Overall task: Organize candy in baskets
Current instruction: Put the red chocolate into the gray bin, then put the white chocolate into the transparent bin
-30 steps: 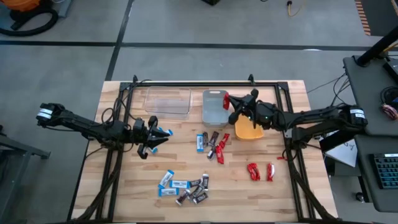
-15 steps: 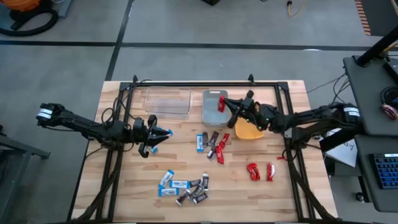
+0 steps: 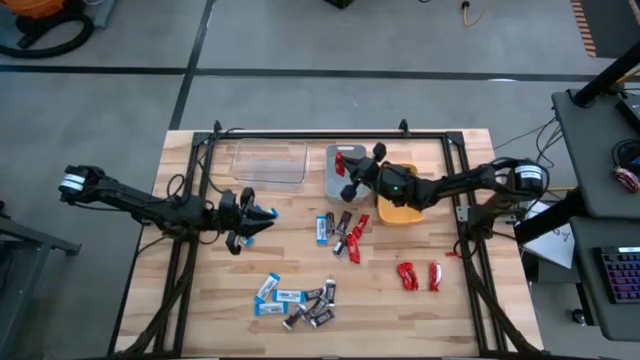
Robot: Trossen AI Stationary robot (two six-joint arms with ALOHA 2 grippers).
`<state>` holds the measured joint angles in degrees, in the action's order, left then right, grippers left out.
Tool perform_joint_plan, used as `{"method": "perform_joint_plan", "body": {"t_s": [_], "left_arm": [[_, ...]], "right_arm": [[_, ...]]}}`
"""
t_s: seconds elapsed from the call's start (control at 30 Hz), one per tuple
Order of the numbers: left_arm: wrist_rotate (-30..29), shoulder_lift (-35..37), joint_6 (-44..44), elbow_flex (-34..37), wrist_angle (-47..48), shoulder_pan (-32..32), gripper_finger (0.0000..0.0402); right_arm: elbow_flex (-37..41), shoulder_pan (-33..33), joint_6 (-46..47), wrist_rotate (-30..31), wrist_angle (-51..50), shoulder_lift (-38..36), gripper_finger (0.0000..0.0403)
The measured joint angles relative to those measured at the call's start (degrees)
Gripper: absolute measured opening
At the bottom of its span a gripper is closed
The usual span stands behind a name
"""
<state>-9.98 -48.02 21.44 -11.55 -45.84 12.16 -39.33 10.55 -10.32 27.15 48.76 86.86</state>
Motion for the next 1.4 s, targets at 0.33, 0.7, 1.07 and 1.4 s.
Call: {"method": "perform_joint_plan", "body": {"t_s": [0.33,0.7,1.07,1.4], "left_arm": [[0.0,-1.3,4.6,0.0,6.2,0.0,0.0077],[0.1,-2.5,7.2,0.0,7.7,0.0,0.0077],[0.5,-3.4,17.2,0.0,19.3,0.2,0.0077],[2.0,-8.7,25.3,-10.2,49.2,2.3,0.0076]], "right_arm": [[-0.3,0.3,1.4,-0.1,-1.6,2.1,0.0024],[-0.3,0.3,4.7,-0.2,-7.3,0.2,0.0129],[-0.3,-0.8,14.6,-5.6,-27.5,-12.3,0.0177],[-0.3,-6.9,19.8,-10.8,-41.6,-23.3,0.0167]]}}
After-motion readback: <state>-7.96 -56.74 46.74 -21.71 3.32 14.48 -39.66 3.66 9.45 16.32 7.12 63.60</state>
